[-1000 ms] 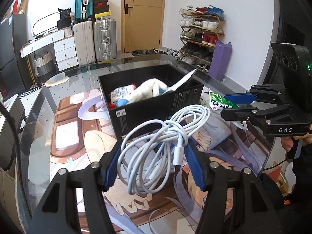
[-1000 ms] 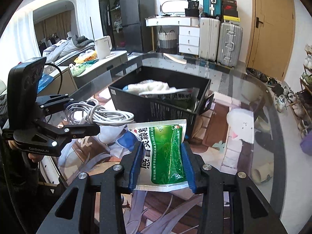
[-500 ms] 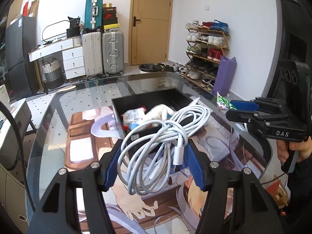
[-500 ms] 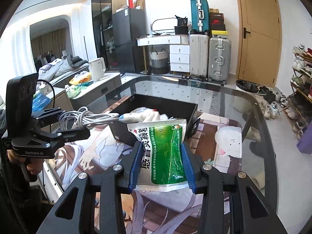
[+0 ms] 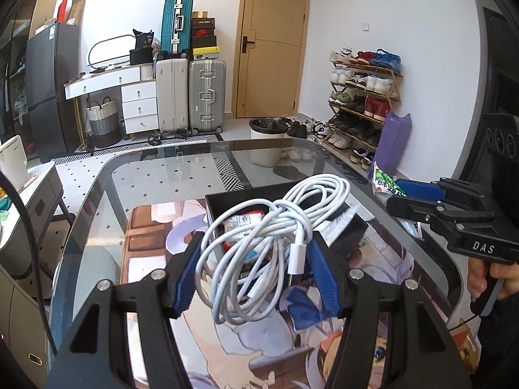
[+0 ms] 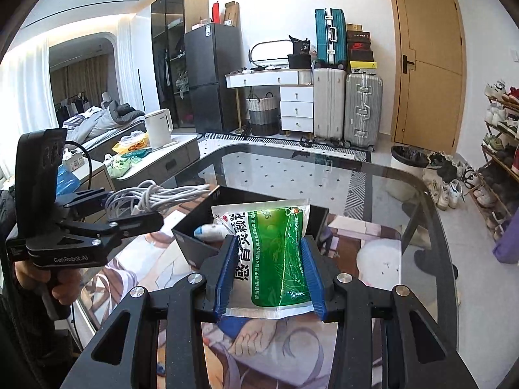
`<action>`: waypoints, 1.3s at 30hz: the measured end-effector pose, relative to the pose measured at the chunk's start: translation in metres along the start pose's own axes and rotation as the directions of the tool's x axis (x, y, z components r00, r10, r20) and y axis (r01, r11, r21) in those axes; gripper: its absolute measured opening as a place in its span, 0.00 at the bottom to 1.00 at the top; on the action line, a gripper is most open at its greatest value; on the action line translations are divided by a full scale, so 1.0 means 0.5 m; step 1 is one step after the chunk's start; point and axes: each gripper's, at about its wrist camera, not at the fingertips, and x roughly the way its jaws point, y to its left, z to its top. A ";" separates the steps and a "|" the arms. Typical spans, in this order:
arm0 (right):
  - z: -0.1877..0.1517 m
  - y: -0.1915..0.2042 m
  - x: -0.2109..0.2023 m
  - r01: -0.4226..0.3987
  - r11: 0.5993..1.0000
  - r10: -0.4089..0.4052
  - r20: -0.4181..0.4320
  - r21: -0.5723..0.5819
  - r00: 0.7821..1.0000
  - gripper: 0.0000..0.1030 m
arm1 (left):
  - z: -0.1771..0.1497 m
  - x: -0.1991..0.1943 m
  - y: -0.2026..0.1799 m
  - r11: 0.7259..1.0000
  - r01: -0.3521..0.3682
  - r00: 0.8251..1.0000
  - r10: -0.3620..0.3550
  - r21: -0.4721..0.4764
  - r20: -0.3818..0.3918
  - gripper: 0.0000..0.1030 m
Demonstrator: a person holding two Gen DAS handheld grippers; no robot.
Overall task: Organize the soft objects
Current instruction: 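Lift the cable and sachet and carry them over the black box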
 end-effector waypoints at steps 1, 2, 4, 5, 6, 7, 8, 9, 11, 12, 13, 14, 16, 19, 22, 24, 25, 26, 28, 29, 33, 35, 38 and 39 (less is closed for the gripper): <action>0.007 0.002 0.007 0.002 1.000 -0.002 -0.003 -0.005 1.000 0.39 | 0.004 0.006 0.000 1.000 -0.003 1.000 0.003 0.000 -0.001 0.60; 0.010 0.001 0.011 0.003 1.000 -0.003 -0.002 -0.005 1.000 0.39 | 0.007 0.013 0.002 1.000 -0.005 1.000 0.005 0.000 -0.001 0.60; 0.017 -0.003 0.021 -0.002 1.000 0.002 -0.003 0.005 1.000 0.39 | 0.011 0.022 0.003 1.000 -0.007 1.000 0.007 -0.004 -0.005 0.60; 0.020 -0.005 0.025 0.000 1.000 0.000 -0.001 0.008 1.000 0.39 | 0.014 0.030 0.006 1.000 -0.009 1.000 0.009 -0.010 -0.007 0.60; 0.024 -0.007 0.029 0.001 1.000 -0.001 -0.001 0.013 1.000 0.39 | 0.017 0.033 0.007 1.000 -0.010 1.000 0.010 -0.013 -0.007 0.60; 0.027 -0.009 0.034 -0.001 1.000 0.001 -0.002 0.016 1.000 0.39 | 0.020 0.038 0.009 1.000 -0.012 1.000 0.011 -0.016 -0.008 0.60; 0.031 -0.012 0.038 -0.001 1.000 0.001 0.001 0.020 1.000 0.39 | 0.023 0.044 0.011 1.000 -0.013 1.000 0.013 -0.020 -0.010 0.60; 0.037 -0.013 0.043 0.000 1.000 0.000 0.000 0.023 1.000 0.39 | 0.026 0.047 0.012 1.000 -0.014 1.000 0.014 -0.022 -0.010 0.60; 0.046 -0.017 0.055 -0.005 1.000 0.005 -0.004 0.023 1.000 0.39 | 0.031 0.058 0.014 0.999 -0.024 1.000 0.024 -0.022 -0.012 0.60; 0.049 -0.018 0.061 -0.008 1.000 0.009 -0.007 0.022 1.000 0.39 | 0.033 0.062 0.014 0.999 -0.028 1.000 0.028 -0.021 -0.012 0.60; 0.050 -0.020 0.068 -0.011 1.000 0.011 -0.012 0.022 1.000 0.39 | 0.036 0.069 0.014 0.999 -0.036 0.999 0.036 -0.016 -0.013 0.60; 0.052 -0.024 0.074 -0.011 1.000 0.011 -0.015 0.022 1.000 0.39 | 0.036 0.073 0.014 0.999 -0.038 0.999 0.038 -0.016 -0.014 0.60; 0.057 -0.029 0.086 -0.012 1.000 0.013 -0.022 0.025 1.000 0.39 | 0.039 0.084 0.016 0.999 -0.036 0.999 0.035 -0.022 -0.018 0.60; 0.062 -0.037 0.103 -0.013 0.999 0.014 -0.032 0.035 0.999 0.39 | 0.042 0.101 0.020 0.999 -0.039 0.999 0.038 -0.030 -0.028 0.60; 0.064 -0.041 0.118 -0.013 0.999 0.015 -0.043 0.042 0.999 0.39 | 0.046 0.124 0.022 0.998 -0.043 0.998 0.041 -0.039 -0.046 0.60; 0.068 -0.045 0.126 -0.015 0.999 0.017 -0.049 0.047 0.999 0.39 | 0.049 0.134 0.022 0.998 -0.042 0.998 0.040 -0.042 -0.051 0.60; 0.067 -0.047 0.132 -0.016 0.999 0.019 -0.051 0.049 0.998 0.39 | 0.052 0.140 0.020 0.998 -0.043 0.998 0.041 -0.043 -0.055 0.60; 0.068 -0.050 0.136 -0.017 0.998 0.020 -0.053 0.053 0.998 0.39 | 0.052 0.146 0.021 0.998 -0.043 0.997 0.040 -0.044 -0.059 0.60; 0.069 -0.056 0.147 -0.023 0.998 0.027 -0.060 0.062 0.998 0.39 | 0.053 0.155 0.020 0.998 -0.042 0.997 0.039 -0.046 -0.066 0.60; 0.069 -0.058 0.151 -0.024 0.998 0.028 -0.062 0.066 0.998 0.39 | 0.053 0.162 0.021 0.998 -0.043 0.997 0.039 -0.047 -0.072 0.60; 0.070 -0.065 0.174 -0.032 0.997 0.037 -0.078 0.072 0.996 0.39 | 0.054 0.178 0.021 0.998 -0.042 0.995 0.037 -0.051 -0.088 0.60; 0.069 -0.063 0.182 -0.032 0.997 0.038 -0.087 0.072 0.996 0.39 | 0.054 0.186 0.019 0.998 -0.041 0.995 0.036 -0.051 -0.094 0.60; 0.064 -0.066 0.197 -0.034 0.996 0.042 -0.100 0.077 0.994 0.39 | 0.052 0.196 0.018 0.998 -0.037 0.994 0.032 -0.047 -0.106 0.60; 0.062 -0.066 0.201 -0.036 0.996 0.044 -0.105 0.077 0.994 0.39 | 0.051 0.197 0.020 0.998 -0.040 0.994 0.036 -0.039 -0.102 0.60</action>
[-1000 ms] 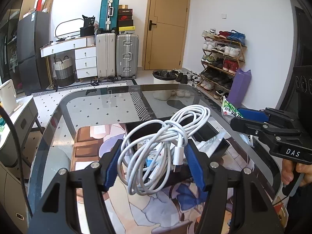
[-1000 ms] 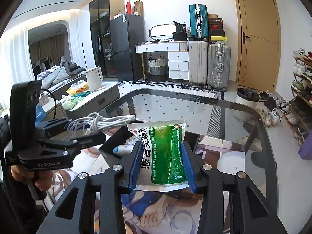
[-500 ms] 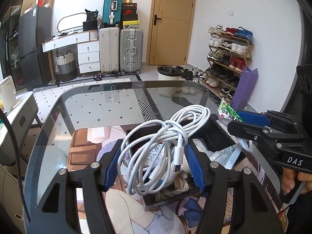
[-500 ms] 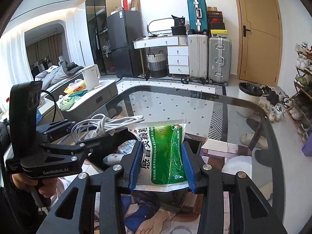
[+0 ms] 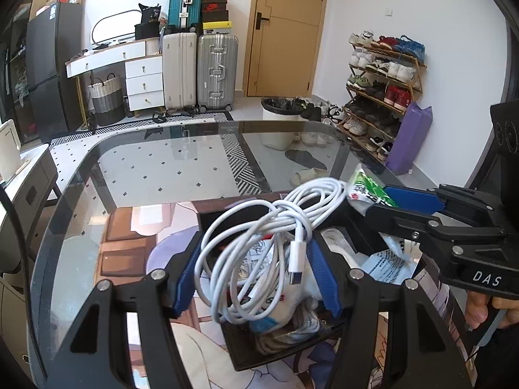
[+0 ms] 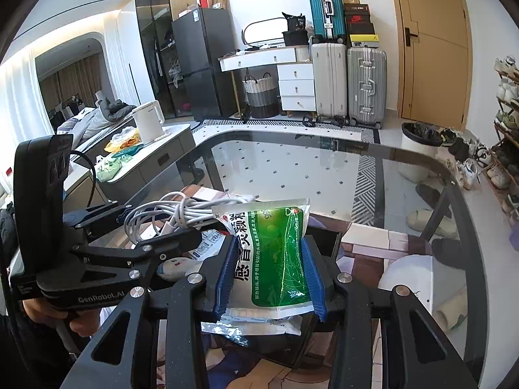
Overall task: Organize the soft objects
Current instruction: 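Lift the cable and sachet and carry them over the black box, then open both tools to drop the cable and sachet into the box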
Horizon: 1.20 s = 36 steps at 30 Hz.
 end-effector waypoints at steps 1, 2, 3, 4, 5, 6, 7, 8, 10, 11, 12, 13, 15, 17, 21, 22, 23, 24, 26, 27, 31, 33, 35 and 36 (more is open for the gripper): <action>-0.001 -0.001 0.005 -0.001 1.000 0.001 -0.005 -0.001 1.000 0.39 | -0.001 0.002 -0.005 1.000 -0.008 1.000 0.008 0.018 0.000 0.60; -0.003 -0.001 0.010 -0.002 1.000 0.002 -0.009 -0.002 1.000 0.39 | -0.002 0.003 -0.011 1.000 -0.010 1.000 0.010 0.028 0.002 0.60; -0.004 -0.003 0.016 -0.002 1.000 0.002 -0.015 -0.002 1.000 0.39 | -0.002 0.005 -0.014 0.999 0.000 1.000 0.000 0.033 -0.001 0.60; -0.005 -0.003 0.022 -0.002 1.000 0.002 -0.021 -0.003 1.000 0.39 | -0.003 0.007 -0.015 0.999 0.009 1.000 -0.009 0.030 -0.006 0.60; -0.006 -0.003 0.027 -0.002 1.000 0.002 -0.025 -0.004 1.000 0.39 | -0.003 0.010 -0.017 0.999 0.019 1.000 -0.019 0.026 -0.014 0.60; -0.007 -0.004 0.031 -0.002 1.000 0.002 -0.028 -0.005 1.000 0.39 | -0.004 0.012 -0.020 0.999 0.020 1.000 -0.019 0.027 -0.016 0.60; -0.008 -0.005 0.035 -0.002 1.000 0.002 -0.032 -0.004 0.999 0.39 | -0.005 0.013 -0.022 0.999 0.016 1.000 -0.015 0.033 -0.017 0.60; -0.009 -0.007 0.039 -0.002 1.000 0.002 -0.035 -0.003 0.999 0.39 | -0.007 0.017 -0.025 0.999 0.011 1.000 -0.010 0.041 -0.022 0.60; -0.011 -0.010 0.046 -0.002 1.000 0.002 -0.037 -0.005 0.999 0.39 | -0.009 0.020 -0.026 0.999 0.013 1.000 -0.012 0.044 -0.027 0.60; -0.011 -0.010 0.048 -0.002 1.000 0.001 -0.041 -0.007 0.999 0.39 | -0.009 0.021 -0.026 0.999 0.014 0.999 -0.013 0.045 -0.029 0.60; -0.012 -0.010 0.048 -0.001 1.000 0.001 -0.042 -0.010 0.999 0.39 | -0.010 0.021 -0.028 0.999 0.014 1.000 -0.012 0.049 -0.027 0.60; -0.012 -0.009 0.049 -0.001 1.000 0.000 -0.045 -0.013 0.999 0.39 | -0.014 0.019 -0.029 0.998 0.012 1.000 -0.011 0.054 -0.027 0.60; -0.015 -0.009 0.055 -0.002 1.000 0.001 -0.054 -0.016 0.999 0.39 | -0.013 0.019 -0.031 0.998 0.012 1.000 -0.011 0.058 -0.027 0.60; -0.020 -0.008 0.058 -0.001 1.000 0.000 -0.060 -0.018 0.998 0.39 | -0.015 0.018 -0.033 0.998 0.014 1.000 -0.012 0.061 -0.028 0.60; -0.025 -0.012 0.065 0.010 1.000 -0.011 -0.061 -0.016 0.998 0.39 | -0.018 0.015 -0.036 0.998 0.016 0.999 -0.014 0.069 -0.029 0.60; -0.025 -0.012 0.062 0.018 1.000 -0.019 -0.059 -0.018 0.998 0.41 | -0.019 0.014 -0.036 0.997 0.016 0.999 -0.014 0.070 -0.030 0.60; -0.024 -0.012 0.057 0.026 0.999 -0.027 -0.051 -0.022 0.998 0.41 | -0.020 0.012 -0.036 0.997 0.017 0.999 -0.015 0.072 -0.030 0.60; -0.024 -0.011 0.051 0.031 0.999 -0.032 -0.042 -0.024 0.999 0.42 | -0.019 0.010 -0.036 0.997 0.017 0.999 -0.015 0.074 -0.031 0.60; -0.024 -0.011 0.034 0.036 0.999 -0.037 -0.026 -0.030 0.999 0.48 | -0.021 0.004 -0.038 0.996 0.013 0.999 -0.010 0.086 -0.030 0.60; -0.025 -0.011 0.026 0.044 0.999 -0.044 -0.021 -0.033 0.999 0.51 | -0.022 0.000 -0.039 0.996 0.009 1.000 -0.006 0.092 -0.026 0.60; -0.032 -0.021 -0.005 0.081 0.997 -0.081 0.009 -0.021 0.997 0.80 | -0.027 -0.020 -0.039 0.995 0.001 1.000 0.000 0.102 -0.010 0.62; -0.041 -0.028 -0.021 0.084 0.996 -0.083 0.027 -0.011 0.996 0.87 | -0.031 -0.033 -0.039 0.994 -0.004 1.000 0.004 0.105 0.003 0.74; -0.050 -0.025 -0.032 0.084 0.996 -0.084 0.030 -0.018 0.996 0.90 | -0.035 -0.045 -0.037 0.994 -0.014 1.000 0.011 0.106 0.024 0.75; -0.054 -0.023 -0.036 0.085 0.996 -0.085 0.031 -0.022 0.996 0.92 | -0.037 -0.050 -0.035 0.994 -0.014 1.000 0.011 0.105 0.029 0.77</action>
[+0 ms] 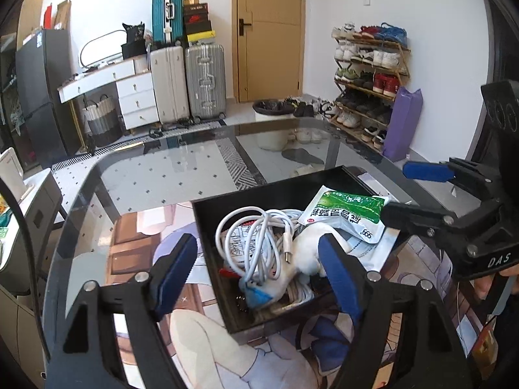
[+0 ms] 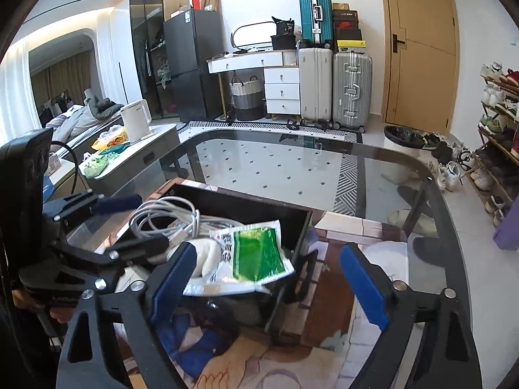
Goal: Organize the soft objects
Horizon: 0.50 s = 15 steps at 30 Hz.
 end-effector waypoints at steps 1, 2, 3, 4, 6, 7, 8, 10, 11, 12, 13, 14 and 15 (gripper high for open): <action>-0.004 0.004 -0.004 -0.002 1.000 0.002 0.003 -0.007 1.000 0.94 | -0.002 -0.004 0.002 1.000 -0.001 1.000 0.001 -0.003 0.001 0.80; -0.010 0.006 -0.009 -0.006 1.000 0.006 0.009 -0.011 1.000 0.96 | -0.006 -0.011 0.003 1.000 -0.005 1.000 0.005 -0.009 0.006 0.86; -0.014 0.009 -0.013 -0.010 1.000 0.010 0.015 -0.014 1.000 0.98 | -0.009 -0.014 0.005 1.000 -0.008 1.000 0.008 -0.013 0.011 0.91; -0.022 0.013 -0.020 -0.014 1.000 0.015 0.025 -0.019 1.000 0.99 | -0.013 -0.018 0.005 1.000 -0.014 1.000 0.014 -0.017 0.019 0.93; -0.032 0.019 -0.031 -0.020 0.999 0.021 0.046 -0.028 0.999 0.99 | -0.022 -0.029 0.009 0.999 -0.018 0.999 0.019 -0.026 0.036 0.97; -0.035 0.025 -0.036 -0.021 0.999 0.023 0.054 -0.029 0.998 0.99 | -0.026 -0.035 0.010 0.999 -0.019 0.999 0.021 -0.031 0.041 0.98; -0.039 0.025 -0.040 -0.024 0.999 0.026 0.062 -0.029 0.998 0.99 | -0.029 -0.038 0.010 0.999 -0.021 0.999 0.022 -0.033 0.043 1.00; -0.051 0.028 -0.049 -0.034 0.999 0.036 0.081 -0.023 0.996 0.99 | -0.038 -0.047 0.011 0.999 -0.034 0.998 0.036 -0.033 0.055 1.00; -0.058 0.030 -0.055 -0.040 0.999 0.041 0.092 -0.020 0.995 0.99 | -0.042 -0.049 0.011 0.999 -0.040 0.997 0.041 -0.031 0.059 1.00; -0.061 0.031 -0.060 -0.042 0.999 0.044 0.098 -0.020 0.994 0.99 | -0.045 -0.052 0.011 0.999 -0.045 0.997 0.046 -0.031 0.063 1.00; -0.066 0.031 -0.064 -0.042 0.999 0.044 0.104 -0.019 0.994 0.99 | -0.050 -0.054 0.011 0.998 -0.047 0.996 0.049 -0.033 0.068 1.00; -0.071 0.031 -0.067 -0.043 0.999 0.045 0.107 -0.019 0.993 0.99 | -0.054 -0.058 0.011 0.998 -0.046 0.996 0.048 -0.037 0.072 1.00; -0.075 0.031 -0.069 -0.042 0.999 0.044 0.109 -0.021 0.993 0.99 | -0.057 -0.058 0.010 0.998 -0.044 0.996 0.047 -0.041 0.074 1.00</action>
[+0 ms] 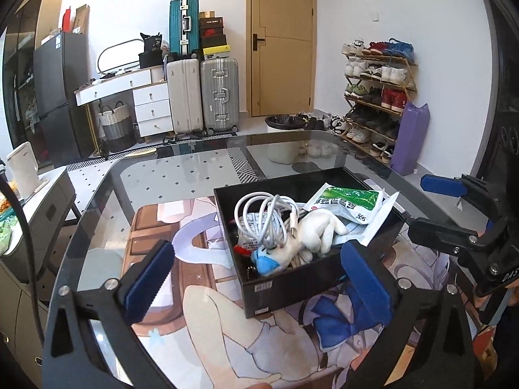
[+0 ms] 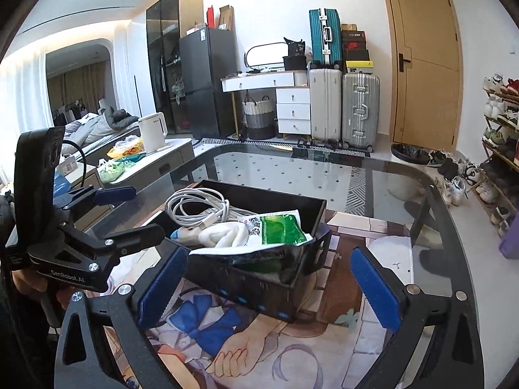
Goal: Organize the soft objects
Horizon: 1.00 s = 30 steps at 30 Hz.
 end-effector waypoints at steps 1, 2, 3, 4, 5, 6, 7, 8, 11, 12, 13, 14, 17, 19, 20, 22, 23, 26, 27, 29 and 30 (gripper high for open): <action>-0.004 0.001 -0.003 0.002 1.000 -0.002 0.003 -0.002 1.000 0.99 | -0.004 -0.003 0.000 1.000 0.002 1.000 -0.002 -0.006 0.004 1.00; -0.006 0.001 -0.004 0.004 1.000 -0.004 0.005 -0.004 1.000 0.99 | -0.008 -0.006 -0.001 1.000 0.002 1.000 -0.002 -0.009 0.008 1.00; -0.009 0.002 -0.005 0.005 1.000 -0.004 0.008 -0.005 1.000 0.99 | -0.010 -0.008 -0.002 1.000 -0.001 1.000 0.001 -0.012 0.013 1.00; -0.012 0.003 -0.008 0.005 1.000 -0.005 0.017 -0.003 1.000 0.99 | -0.012 -0.008 -0.005 1.000 -0.008 1.000 0.009 -0.012 0.018 1.00; -0.015 0.003 -0.011 0.003 1.000 -0.003 0.025 0.001 1.000 0.99 | -0.015 -0.009 -0.006 1.000 -0.015 1.000 0.016 -0.014 0.026 1.00; -0.016 0.004 -0.014 0.000 1.000 -0.001 0.031 0.003 1.000 0.99 | -0.019 -0.010 -0.006 1.000 -0.018 0.999 0.018 -0.021 0.034 1.00; -0.018 0.006 -0.016 -0.001 1.000 0.001 0.037 0.003 0.999 0.99 | -0.019 -0.010 -0.006 1.000 -0.016 0.999 0.017 -0.026 0.035 1.00; -0.020 0.007 -0.019 0.002 1.000 -0.002 0.045 0.001 0.999 0.99 | -0.022 -0.009 -0.005 0.999 -0.009 0.999 0.010 -0.037 0.038 1.00; -0.022 0.011 -0.022 -0.010 1.000 0.010 0.071 -0.001 0.997 0.99 | -0.030 -0.010 -0.003 0.999 -0.007 0.999 0.010 -0.051 0.052 1.00; -0.024 0.012 -0.024 -0.014 1.000 0.014 0.078 0.000 0.997 0.99 | -0.032 -0.010 -0.004 0.999 -0.009 0.998 0.012 -0.050 0.057 1.00; -0.026 0.014 -0.026 -0.017 1.000 0.017 0.084 0.001 0.996 0.99 | -0.035 -0.009 -0.003 0.999 -0.011 0.998 0.014 -0.048 0.063 1.00; -0.027 0.016 -0.027 -0.020 1.000 0.020 0.088 0.001 0.996 0.99 | -0.037 -0.008 -0.002 0.999 -0.012 0.998 0.015 -0.045 0.066 1.00; -0.031 0.016 -0.030 -0.013 1.000 0.014 0.105 -0.007 0.994 0.99 | -0.044 -0.006 0.001 0.999 -0.023 0.997 0.027 -0.049 0.074 1.00; -0.034 0.018 -0.032 -0.011 1.000 0.012 0.112 -0.011 0.994 0.99 | -0.047 -0.004 0.006 0.998 -0.021 0.997 0.026 -0.061 0.073 1.00; -0.036 0.018 -0.031 -0.011 1.000 0.012 0.113 -0.010 0.994 0.99 | -0.047 -0.003 0.009 0.997 -0.020 0.997 0.025 -0.069 0.072 1.00; -0.036 0.017 -0.029 -0.014 1.000 0.014 0.117 -0.006 0.993 0.99 | -0.048 -0.007 0.013 0.997 -0.016 0.996 0.022 -0.079 0.083 1.00; -0.038 0.017 -0.027 -0.015 1.000 0.015 0.117 -0.005 0.993 0.99 | -0.048 -0.007 0.015 0.997 -0.018 0.996 0.025 -0.079 0.084 1.00; -0.044 0.018 -0.024 -0.008 1.000 0.009 0.119 -0.011 0.993 0.99 | -0.047 -0.005 0.010 0.997 -0.028 0.996 0.034 -0.073 0.084 1.00; -0.045 0.019 -0.024 -0.007 1.000 0.009 0.118 -0.014 0.993 0.99 | -0.047 -0.005 0.010 0.997 -0.028 0.996 0.034 -0.071 0.084 1.00; -0.050 0.021 -0.021 -0.006 1.000 0.008 0.114 -0.018 0.993 0.99 | -0.048 -0.005 0.009 0.997 -0.026 0.996 0.032 -0.068 0.085 1.00; -0.049 0.022 -0.021 -0.006 1.000 0.008 0.112 -0.019 0.994 0.99 | -0.048 -0.005 0.010 0.997 -0.027 0.996 0.033 -0.069 0.085 1.00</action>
